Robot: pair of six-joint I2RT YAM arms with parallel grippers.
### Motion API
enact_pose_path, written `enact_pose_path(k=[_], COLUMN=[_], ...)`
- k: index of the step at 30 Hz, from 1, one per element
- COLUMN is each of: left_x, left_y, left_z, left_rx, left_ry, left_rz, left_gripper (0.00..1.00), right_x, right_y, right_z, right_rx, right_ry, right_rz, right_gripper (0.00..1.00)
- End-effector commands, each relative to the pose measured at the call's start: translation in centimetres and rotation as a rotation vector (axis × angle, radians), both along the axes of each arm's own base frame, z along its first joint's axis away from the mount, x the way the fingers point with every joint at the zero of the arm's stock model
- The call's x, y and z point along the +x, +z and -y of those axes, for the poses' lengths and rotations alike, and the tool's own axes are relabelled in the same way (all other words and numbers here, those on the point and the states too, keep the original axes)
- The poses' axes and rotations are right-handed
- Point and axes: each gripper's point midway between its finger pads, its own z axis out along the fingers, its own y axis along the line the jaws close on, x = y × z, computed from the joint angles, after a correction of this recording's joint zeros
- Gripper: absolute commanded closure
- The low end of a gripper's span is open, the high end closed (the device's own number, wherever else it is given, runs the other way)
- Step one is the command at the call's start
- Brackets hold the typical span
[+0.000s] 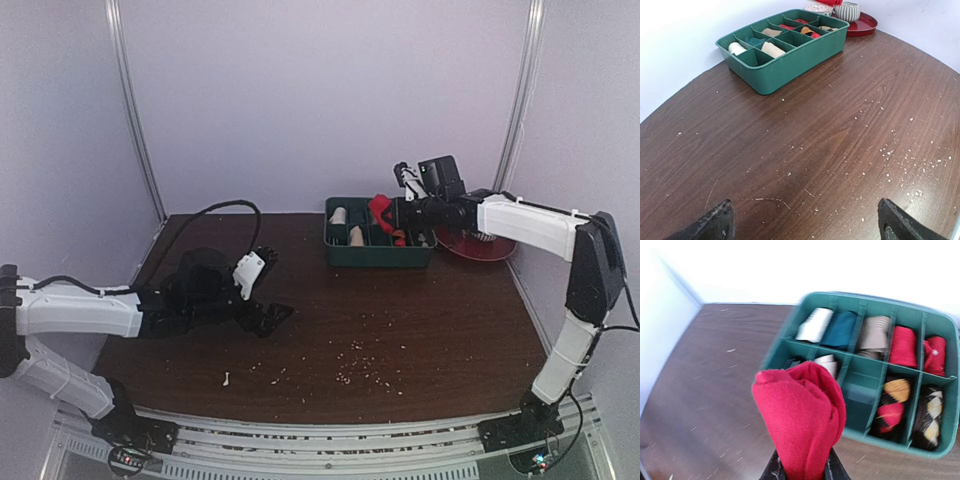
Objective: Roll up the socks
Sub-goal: Pick up the pair of socks from the center of the board, then place a pair of socks in the storage box.
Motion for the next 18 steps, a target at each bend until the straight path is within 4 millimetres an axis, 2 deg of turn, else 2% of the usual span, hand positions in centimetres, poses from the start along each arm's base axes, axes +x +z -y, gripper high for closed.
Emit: enact_pose_path(k=[1,4,8,18], left_x=[1.4,1.4,0.8,-0.1], left_y=[2.0,1.5,1.1,2.1], left_z=[0.0,0.2,0.7,1.0], left_rx=[-0.028,-0.018,-0.028,-0.074], left_ry=[0.045,0.036,0.003,-0.039], left_rz=[0.037,0.022,0.003,0.001], left_gripper=[0.02,0.02,0.02,0.02], right_x=[3.5,5.3,7.0,8.8], right_y=[-5.1,-7.1,-7.8,-9.8], right_z=[1.7,1.4,1.3,0.8], right_rx=[-0.074,-0.076,-0.035,-0.077], right_ry=[-0.115,-0.169,-0.238,-0.316], right_rz=[-0.107,-0.127,-0.1,-0.119], right_gripper=[1.0,1.0,1.0,1.0])
